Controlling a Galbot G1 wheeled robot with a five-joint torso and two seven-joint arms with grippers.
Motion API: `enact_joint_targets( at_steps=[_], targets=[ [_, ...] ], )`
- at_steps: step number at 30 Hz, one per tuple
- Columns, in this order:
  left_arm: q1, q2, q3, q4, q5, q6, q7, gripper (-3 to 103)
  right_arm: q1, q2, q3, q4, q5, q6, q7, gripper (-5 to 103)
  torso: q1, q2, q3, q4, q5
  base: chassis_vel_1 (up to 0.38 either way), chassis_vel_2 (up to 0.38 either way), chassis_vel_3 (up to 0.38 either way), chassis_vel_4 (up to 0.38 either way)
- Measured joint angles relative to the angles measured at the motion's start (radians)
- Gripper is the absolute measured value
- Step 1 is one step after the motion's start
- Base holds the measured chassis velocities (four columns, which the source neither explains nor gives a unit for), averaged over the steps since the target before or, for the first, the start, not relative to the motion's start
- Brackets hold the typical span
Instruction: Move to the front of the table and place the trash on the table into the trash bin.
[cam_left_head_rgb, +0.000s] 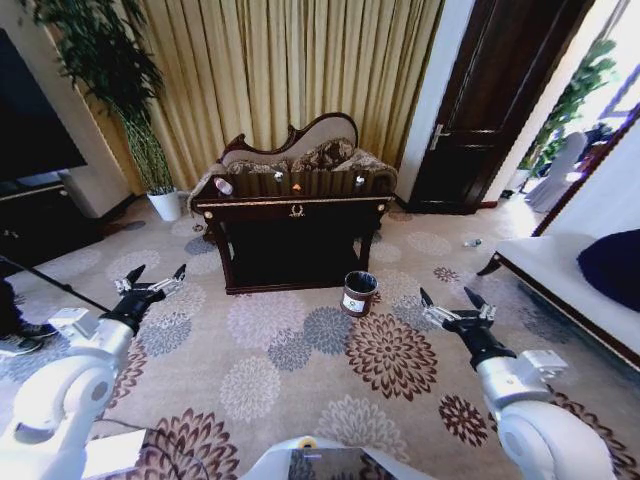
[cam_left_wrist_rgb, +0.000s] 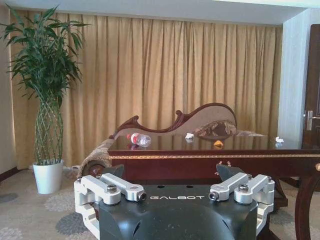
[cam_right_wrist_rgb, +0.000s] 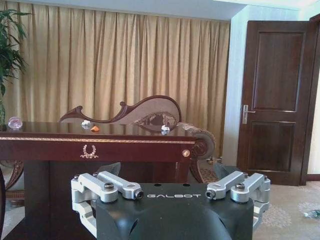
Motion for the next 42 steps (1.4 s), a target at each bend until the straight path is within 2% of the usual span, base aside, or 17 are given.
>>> enact_joint_targets(
  at_steps=[42],
  targets=[
    [-0.004, -0.006, 0.01, 0.006, 0.007, 0.001, 0.006, 100, 0.001, 0.003, -0.008, -0.009, -0.014, 0.001, -0.026, 100, 0.0, 0.0, 0.0, 0.0, -0.0001, -0.087, 0.09, 0.084, -0.083]
  ],
)
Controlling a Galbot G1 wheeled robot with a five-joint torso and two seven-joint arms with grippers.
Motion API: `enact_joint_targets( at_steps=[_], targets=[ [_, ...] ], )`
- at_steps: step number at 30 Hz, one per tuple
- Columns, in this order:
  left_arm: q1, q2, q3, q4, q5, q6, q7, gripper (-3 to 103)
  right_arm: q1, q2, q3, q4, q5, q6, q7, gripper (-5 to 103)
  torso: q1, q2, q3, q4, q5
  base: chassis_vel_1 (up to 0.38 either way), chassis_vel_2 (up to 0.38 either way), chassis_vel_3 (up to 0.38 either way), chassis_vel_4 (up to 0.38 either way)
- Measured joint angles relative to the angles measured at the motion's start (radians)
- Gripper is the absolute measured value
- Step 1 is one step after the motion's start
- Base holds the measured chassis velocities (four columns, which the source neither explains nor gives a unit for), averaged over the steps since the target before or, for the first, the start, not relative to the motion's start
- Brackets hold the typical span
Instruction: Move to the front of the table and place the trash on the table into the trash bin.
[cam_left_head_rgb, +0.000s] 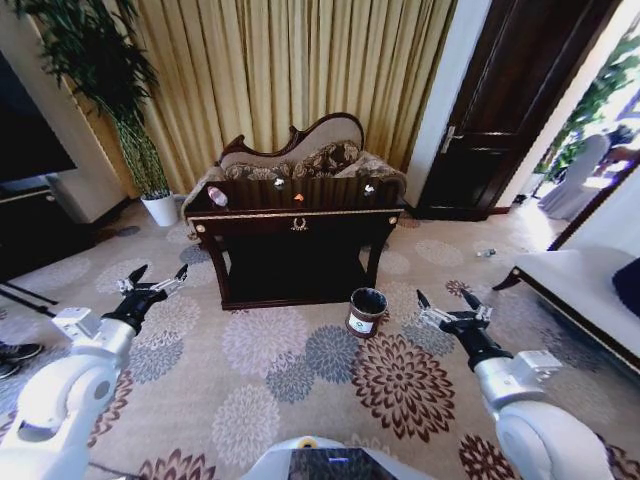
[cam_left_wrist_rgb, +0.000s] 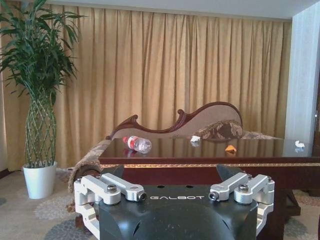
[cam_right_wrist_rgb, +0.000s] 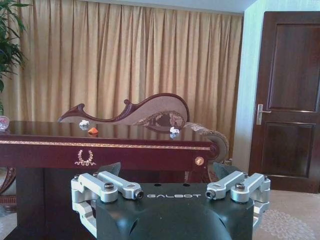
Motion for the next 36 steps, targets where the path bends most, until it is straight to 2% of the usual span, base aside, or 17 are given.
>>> enact_joint_targets(
  at_steps=[14, 36],
  targets=[
    [0.001, -0.003, 0.001, -0.001, 0.005, 0.005, 0.011, 100, -0.005, 0.002, 0.0, -0.009, -0.025, 0.029, -0.032, 100, 0.0, 0.0, 0.0, 0.0, 0.0, -0.109, 0.1, 0.099, -0.101],
    [-0.011, 0.011, -0.002, -0.006, 0.002, 0.018, 0.017, 100, -0.005, 0.006, -0.005, -0.009, -0.029, 0.03, -0.045, 100, 0.0, 0.0, 0.0, 0.0, 0.0, -0.133, 0.135, 0.132, -0.137]
  ],
)
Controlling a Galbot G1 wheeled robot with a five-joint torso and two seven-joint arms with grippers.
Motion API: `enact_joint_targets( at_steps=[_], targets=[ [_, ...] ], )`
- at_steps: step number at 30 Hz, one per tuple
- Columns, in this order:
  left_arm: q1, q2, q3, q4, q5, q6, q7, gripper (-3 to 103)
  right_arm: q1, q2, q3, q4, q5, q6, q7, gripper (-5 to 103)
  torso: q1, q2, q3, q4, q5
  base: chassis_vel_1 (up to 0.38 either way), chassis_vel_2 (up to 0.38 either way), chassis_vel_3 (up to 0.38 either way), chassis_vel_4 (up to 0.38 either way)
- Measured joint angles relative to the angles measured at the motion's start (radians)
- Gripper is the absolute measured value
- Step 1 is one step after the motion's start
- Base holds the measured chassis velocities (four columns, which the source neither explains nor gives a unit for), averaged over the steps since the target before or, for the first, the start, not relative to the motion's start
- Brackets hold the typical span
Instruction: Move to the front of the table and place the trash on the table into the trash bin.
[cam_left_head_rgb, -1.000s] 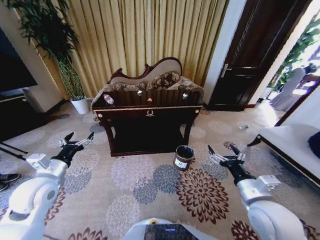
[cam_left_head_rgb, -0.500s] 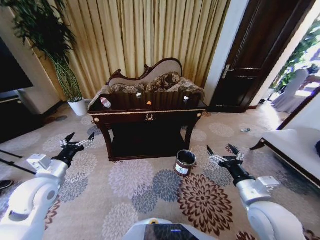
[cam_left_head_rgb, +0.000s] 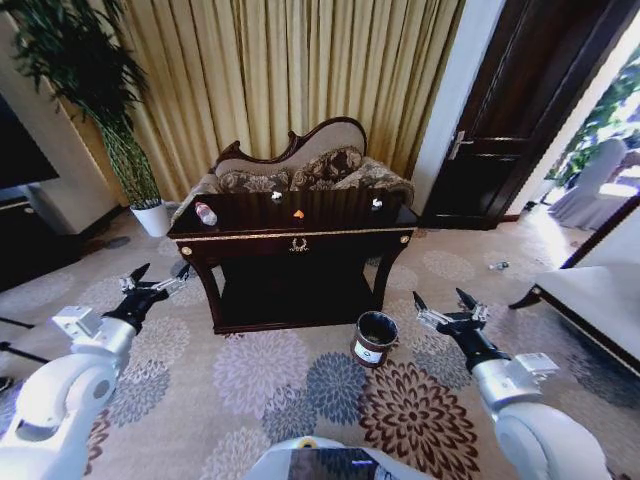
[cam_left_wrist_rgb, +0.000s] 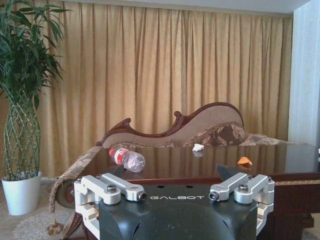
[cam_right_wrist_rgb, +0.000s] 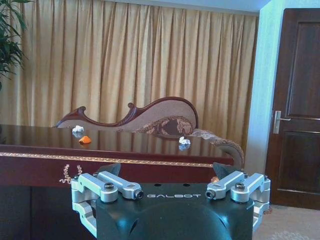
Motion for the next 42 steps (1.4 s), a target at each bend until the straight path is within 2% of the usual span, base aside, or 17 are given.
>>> enact_joint_targets(
  at_steps=[42],
  targets=[
    [0.014, -0.014, -0.013, 0.0, -0.002, -0.001, 0.012, 100, -0.001, -0.004, -0.005, 0.018, 0.001, -0.003, -0.002, 100, 0.0, 0.0, 0.0, -0.0001, 0.0, -0.138, 0.138, 0.133, -0.134]
  ],
)
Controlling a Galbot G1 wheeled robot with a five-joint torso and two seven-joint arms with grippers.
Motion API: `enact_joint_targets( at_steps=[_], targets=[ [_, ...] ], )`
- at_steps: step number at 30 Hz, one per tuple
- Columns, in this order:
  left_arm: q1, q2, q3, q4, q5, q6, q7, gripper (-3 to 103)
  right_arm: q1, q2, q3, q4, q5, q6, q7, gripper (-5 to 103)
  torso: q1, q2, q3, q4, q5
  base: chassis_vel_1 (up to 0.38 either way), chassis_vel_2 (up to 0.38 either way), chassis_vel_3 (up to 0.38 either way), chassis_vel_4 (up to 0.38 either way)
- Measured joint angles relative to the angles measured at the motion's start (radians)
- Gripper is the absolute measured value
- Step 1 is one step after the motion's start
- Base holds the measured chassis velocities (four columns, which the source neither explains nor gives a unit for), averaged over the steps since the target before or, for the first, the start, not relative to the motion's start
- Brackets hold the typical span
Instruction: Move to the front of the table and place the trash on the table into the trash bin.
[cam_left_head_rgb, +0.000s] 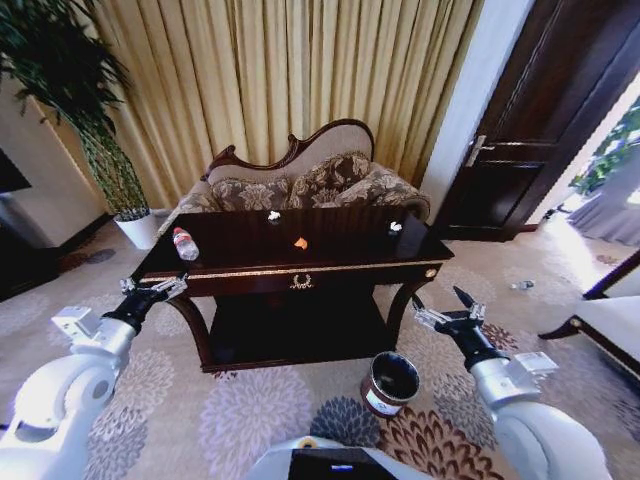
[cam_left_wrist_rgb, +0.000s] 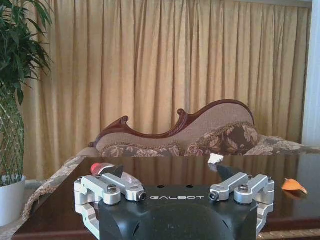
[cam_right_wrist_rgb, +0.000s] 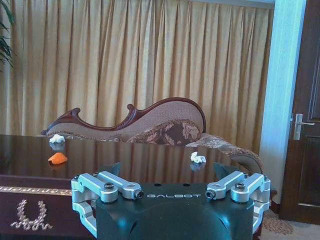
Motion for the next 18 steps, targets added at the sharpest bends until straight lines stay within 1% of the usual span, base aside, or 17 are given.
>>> enact_joint_targets(
  at_steps=[15, 18],
  targets=[
    [0.006, -0.003, -0.009, -0.011, -0.003, -0.002, 0.002, 100, -0.001, 0.001, 0.002, 0.014, -0.003, -0.001, 0.003, 100, 0.0, 0.0, 0.0, 0.0, 0.0, -0.142, 0.14, 0.143, -0.135],
    [0.012, -0.003, -0.008, -0.014, -0.001, -0.003, 0.004, 100, 0.002, 0.003, 0.0, 0.013, -0.027, -0.002, 0.003, 100, 0.0, 0.0, 0.0, 0.0001, 0.0001, -0.106, 0.126, 0.127, -0.135]
  ],
)
